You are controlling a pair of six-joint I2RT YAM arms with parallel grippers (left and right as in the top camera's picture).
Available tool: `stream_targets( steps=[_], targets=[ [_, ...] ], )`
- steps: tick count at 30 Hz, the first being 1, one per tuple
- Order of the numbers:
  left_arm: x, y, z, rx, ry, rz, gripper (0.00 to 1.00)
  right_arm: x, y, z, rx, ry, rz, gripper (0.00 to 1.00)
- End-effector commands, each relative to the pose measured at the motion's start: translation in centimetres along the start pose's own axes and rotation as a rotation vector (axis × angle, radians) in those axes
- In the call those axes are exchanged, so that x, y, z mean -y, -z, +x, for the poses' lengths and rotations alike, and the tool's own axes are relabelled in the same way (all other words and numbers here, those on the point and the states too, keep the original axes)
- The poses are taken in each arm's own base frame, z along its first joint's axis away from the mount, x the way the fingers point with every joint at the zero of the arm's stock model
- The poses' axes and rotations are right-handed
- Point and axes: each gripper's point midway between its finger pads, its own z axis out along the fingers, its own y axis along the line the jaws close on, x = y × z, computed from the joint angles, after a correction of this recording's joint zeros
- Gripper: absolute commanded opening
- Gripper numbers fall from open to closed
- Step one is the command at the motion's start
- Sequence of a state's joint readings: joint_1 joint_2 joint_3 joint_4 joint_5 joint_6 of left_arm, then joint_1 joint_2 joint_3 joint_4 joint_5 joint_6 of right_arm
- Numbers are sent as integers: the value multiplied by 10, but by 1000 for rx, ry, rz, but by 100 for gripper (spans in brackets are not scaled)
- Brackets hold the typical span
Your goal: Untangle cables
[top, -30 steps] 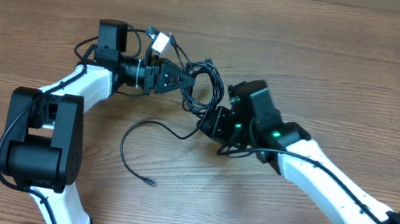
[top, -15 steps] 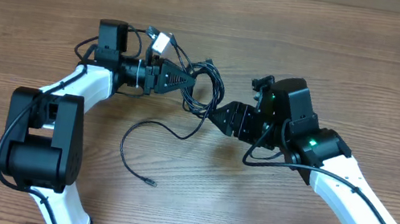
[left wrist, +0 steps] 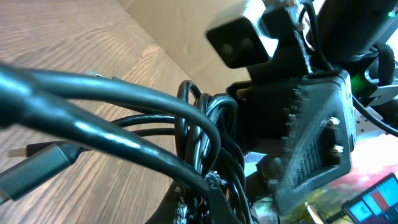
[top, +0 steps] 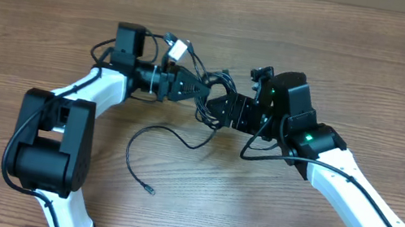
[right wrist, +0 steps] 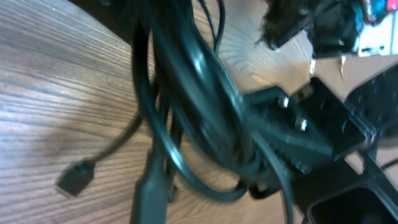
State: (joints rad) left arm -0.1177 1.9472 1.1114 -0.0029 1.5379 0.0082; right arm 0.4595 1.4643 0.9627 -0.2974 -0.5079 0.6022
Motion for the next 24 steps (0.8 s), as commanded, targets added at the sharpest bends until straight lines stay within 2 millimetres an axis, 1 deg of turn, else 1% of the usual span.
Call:
stream_targets(
  steps=[1, 3, 4, 6, 7, 8, 10, 12, 13, 14, 19, 24],
  targets=[
    [6, -4, 0, -7, -28, 37, 4, 8, -2, -10, 40, 5, 44, 41],
    [6, -4, 0, -7, -28, 37, 4, 13, -2, -13, 55, 1, 74, 22],
    [6, -3, 0, -6, -28, 35, 4, 14, -2, -13, 56, 1, 76, 15],
    [4, -3, 0, -5, -28, 26, 5, 14, -2, -13, 56, 1, 76, 5],
    [3, -3, 0, -5, -27, 20, 11, 14, -2, -13, 55, 0, 77, 4],
    [1, -3, 0, -6, -27, 7, 21, 14, -2, -12, 54, 0, 77, 4],
    [-3, -3, 0, -5, -23, -16, 48, 14, -2, -12, 54, 0, 77, 4],
    [-7, -2, 0, -5, -11, -38, 66, 14, -2, -12, 54, 0, 77, 4],
    [-8, -2, 0, -4, -6, -45, 88, 14, -2, -12, 54, 0, 77, 4],
    [-10, -1, -1, -2, 5, -54, 93, 14, -2, -12, 53, 0, 77, 4],
    [-14, 13, -5, 25, 13, -80, 100, 15, -2, -11, 47, -4, 79, 4],
    [-25, 32, -10, 62, 65, -142, 100, 15, -3, -1, 8, -14, 77, 4]
  ],
)
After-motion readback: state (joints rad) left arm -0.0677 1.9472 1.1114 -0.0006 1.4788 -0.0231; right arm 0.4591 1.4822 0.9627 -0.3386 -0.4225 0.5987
